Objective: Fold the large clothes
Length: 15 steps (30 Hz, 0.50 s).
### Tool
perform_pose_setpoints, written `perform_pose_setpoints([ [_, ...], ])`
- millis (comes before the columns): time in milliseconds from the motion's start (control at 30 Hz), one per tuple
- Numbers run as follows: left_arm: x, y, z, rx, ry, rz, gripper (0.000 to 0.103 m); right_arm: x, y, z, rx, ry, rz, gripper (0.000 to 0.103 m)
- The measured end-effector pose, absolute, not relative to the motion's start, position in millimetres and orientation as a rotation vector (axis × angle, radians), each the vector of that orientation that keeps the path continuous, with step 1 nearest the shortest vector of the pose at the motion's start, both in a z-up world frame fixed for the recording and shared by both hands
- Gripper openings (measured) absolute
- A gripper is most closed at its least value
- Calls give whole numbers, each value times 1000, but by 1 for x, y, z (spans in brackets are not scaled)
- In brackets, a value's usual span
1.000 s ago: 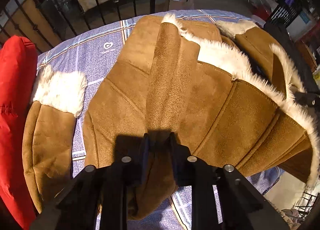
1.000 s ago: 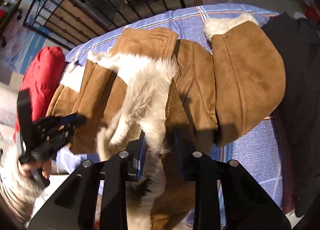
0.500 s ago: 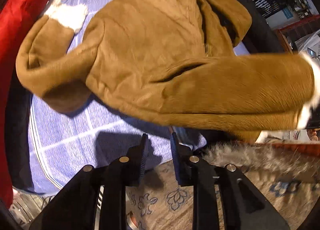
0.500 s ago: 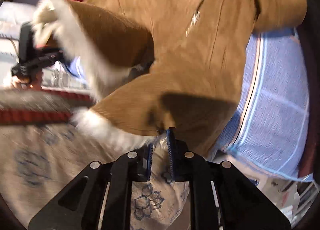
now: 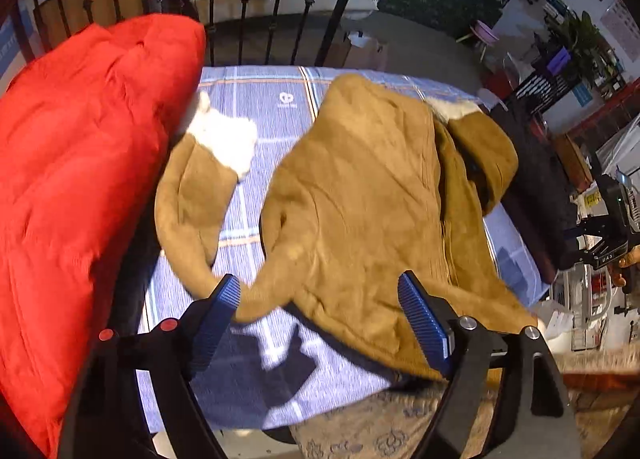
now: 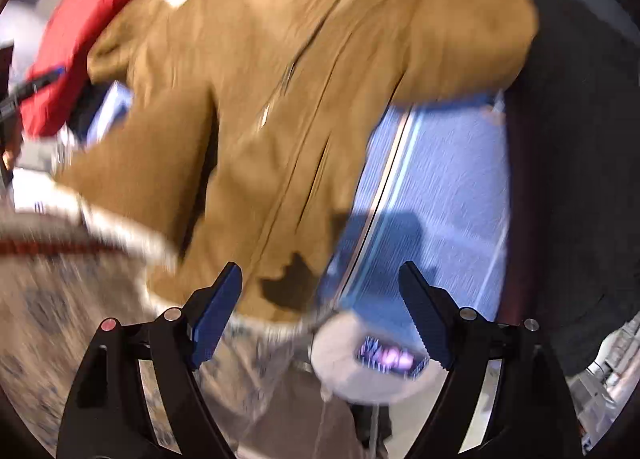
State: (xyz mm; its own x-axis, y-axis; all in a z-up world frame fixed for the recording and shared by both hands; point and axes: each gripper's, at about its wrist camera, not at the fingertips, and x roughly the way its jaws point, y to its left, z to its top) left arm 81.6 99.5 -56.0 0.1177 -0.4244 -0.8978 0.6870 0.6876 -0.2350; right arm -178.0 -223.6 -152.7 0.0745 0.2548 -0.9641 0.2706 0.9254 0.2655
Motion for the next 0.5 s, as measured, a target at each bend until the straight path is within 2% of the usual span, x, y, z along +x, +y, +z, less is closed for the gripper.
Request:
perform_pose_setpoints([
  [200,146,11,-81,286,1214,-891,85,-80,-282,-141,458,1283,-109,80],
  [500,214,-70,-167,308,1404,-833,86,52,-310,-183,245,1339,-131,80],
])
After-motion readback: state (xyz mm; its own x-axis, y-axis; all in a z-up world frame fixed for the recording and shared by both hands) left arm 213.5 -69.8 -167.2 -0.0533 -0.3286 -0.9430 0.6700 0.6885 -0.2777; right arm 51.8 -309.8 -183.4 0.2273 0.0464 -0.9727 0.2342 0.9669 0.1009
